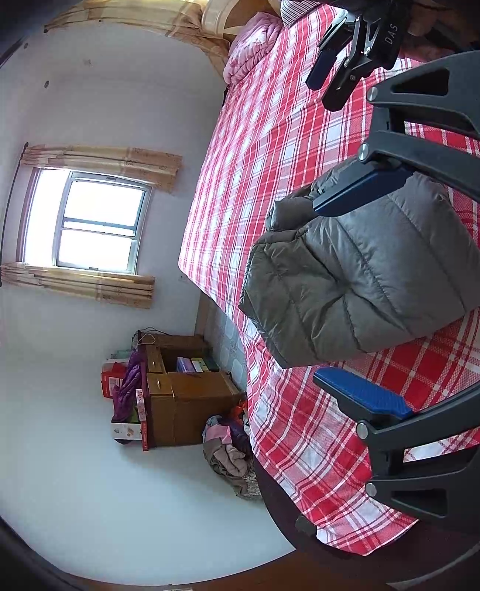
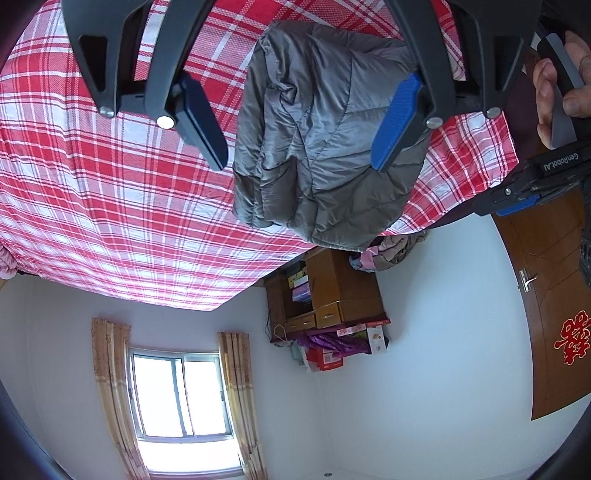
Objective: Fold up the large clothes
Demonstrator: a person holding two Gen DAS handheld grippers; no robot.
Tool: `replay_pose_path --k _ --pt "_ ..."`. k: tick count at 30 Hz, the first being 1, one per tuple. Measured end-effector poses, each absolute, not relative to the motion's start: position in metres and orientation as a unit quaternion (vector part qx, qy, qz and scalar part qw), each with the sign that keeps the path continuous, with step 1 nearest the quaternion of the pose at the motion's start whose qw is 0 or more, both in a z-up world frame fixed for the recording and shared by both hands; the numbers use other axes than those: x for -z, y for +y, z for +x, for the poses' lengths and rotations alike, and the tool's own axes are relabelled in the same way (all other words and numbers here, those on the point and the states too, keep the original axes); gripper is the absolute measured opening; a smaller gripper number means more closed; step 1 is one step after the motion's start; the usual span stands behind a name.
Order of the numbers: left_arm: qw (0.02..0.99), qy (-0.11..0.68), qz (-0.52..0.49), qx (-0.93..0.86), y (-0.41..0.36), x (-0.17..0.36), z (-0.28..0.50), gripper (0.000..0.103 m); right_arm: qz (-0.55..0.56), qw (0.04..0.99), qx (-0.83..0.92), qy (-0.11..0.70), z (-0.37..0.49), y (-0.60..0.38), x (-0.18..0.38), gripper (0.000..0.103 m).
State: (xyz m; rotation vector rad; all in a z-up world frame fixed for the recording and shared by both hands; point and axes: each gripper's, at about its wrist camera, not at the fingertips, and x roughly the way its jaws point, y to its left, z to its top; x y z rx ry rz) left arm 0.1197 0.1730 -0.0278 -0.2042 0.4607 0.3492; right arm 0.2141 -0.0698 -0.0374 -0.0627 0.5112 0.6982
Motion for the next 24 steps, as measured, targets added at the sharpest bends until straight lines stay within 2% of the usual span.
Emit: replay_pose_path --k 24 --pt "0.951 0.234 -0.101 -0.174 0.173 0.0327 0.1218 0.084 -0.024 0.905 -0.341 0.255 0.2127 -0.069 0.0419 0.082"
